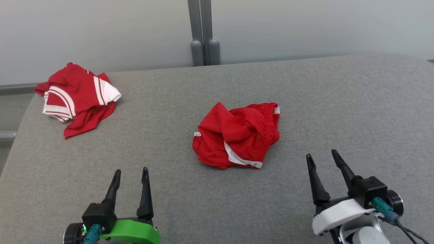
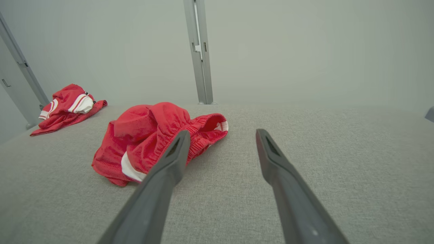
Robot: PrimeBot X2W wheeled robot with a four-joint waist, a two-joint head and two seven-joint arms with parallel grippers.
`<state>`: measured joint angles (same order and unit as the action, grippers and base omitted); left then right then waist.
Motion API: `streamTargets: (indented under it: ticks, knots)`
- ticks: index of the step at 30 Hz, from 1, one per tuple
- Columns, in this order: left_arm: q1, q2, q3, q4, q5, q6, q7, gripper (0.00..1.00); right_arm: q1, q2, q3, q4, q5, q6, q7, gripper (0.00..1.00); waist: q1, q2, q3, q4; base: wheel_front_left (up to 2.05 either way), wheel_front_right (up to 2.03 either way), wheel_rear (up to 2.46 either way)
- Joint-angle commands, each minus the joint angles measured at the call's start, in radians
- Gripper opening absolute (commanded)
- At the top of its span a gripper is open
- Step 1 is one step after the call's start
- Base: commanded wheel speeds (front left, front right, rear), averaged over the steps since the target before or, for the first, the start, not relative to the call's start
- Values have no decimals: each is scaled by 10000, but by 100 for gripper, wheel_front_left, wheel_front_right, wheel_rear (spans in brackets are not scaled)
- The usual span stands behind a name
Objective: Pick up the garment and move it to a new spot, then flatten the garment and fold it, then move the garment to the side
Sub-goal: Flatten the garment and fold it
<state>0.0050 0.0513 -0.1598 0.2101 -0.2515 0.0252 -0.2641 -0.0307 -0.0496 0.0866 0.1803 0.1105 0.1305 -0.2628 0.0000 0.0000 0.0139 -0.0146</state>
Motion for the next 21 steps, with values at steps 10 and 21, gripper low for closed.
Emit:
streamTargets:
  ticks: [10,21]
  knots:
    - [-574,1,-498,-269,-307,146,-5,100,-1966,-26,863,2976,-169,3,-31,100,0,0,1339,1491,0,0,0]
    - [-722,-1,-645,-354,-467,365,-5,100,-3013,-26,1372,4754,222,3,-31,22,0,0,1650,2149,0,0,0]
